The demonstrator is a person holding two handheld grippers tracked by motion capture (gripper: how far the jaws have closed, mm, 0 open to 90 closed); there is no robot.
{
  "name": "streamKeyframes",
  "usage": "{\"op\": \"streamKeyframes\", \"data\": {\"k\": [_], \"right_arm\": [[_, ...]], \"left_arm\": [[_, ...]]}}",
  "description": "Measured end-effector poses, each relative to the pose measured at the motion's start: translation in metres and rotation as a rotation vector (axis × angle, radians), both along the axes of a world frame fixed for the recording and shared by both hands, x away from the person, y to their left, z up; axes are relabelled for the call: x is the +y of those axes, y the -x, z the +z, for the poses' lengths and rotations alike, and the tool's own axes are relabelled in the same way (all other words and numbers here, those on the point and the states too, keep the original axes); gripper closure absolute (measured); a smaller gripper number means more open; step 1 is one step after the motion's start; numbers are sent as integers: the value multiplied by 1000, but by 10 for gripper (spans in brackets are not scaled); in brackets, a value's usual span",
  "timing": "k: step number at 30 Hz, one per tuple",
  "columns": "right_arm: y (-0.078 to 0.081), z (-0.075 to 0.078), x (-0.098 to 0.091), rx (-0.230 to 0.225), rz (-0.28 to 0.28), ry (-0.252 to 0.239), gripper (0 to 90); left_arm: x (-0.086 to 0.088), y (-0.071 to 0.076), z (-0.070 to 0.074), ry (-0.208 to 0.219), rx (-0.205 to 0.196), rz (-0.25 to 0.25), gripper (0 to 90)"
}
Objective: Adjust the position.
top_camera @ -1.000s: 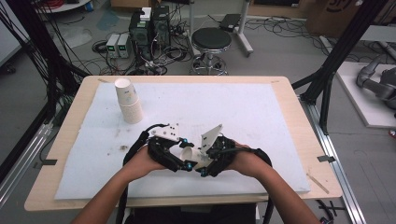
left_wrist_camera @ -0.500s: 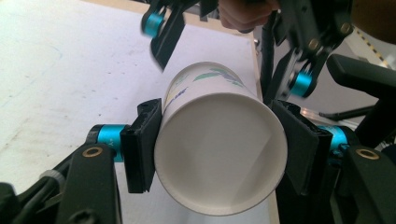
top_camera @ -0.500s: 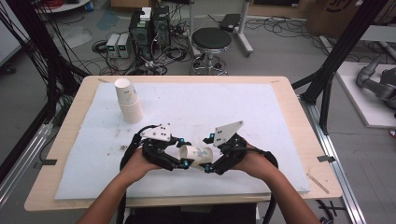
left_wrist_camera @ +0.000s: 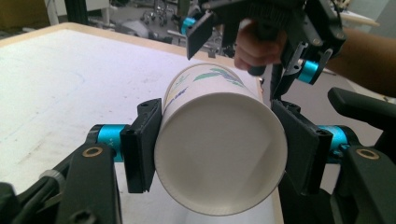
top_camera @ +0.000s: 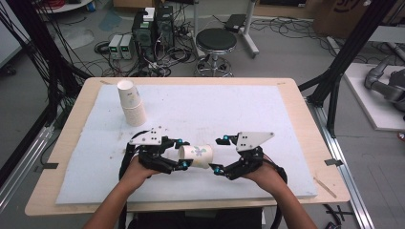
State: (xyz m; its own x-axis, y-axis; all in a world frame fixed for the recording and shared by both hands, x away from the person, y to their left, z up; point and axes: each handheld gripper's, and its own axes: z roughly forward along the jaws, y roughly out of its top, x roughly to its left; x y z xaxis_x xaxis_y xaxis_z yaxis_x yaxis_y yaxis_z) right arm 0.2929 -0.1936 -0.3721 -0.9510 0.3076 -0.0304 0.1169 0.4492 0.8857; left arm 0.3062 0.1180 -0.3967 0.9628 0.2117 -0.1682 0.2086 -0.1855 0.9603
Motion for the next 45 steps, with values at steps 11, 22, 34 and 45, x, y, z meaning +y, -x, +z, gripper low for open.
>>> {"op": "streamKeyframes", "data": {"k": [11,22,34,45], "right_arm": [[5,-29,-9,37,-18,-96,186],[3,-36,-9,77,35,-131,187],[1,-40,-2,102,100,-160,192],[0,-41,-5,123,145,-232,286]], "left_arm": [[2,4,-4,59,-19,-11,367],[-4,8,-2,79,-23,-63,369],[-9,9,-2,98,-22,-114,370],[-6,7,-9,155,4,-123,367]]}}
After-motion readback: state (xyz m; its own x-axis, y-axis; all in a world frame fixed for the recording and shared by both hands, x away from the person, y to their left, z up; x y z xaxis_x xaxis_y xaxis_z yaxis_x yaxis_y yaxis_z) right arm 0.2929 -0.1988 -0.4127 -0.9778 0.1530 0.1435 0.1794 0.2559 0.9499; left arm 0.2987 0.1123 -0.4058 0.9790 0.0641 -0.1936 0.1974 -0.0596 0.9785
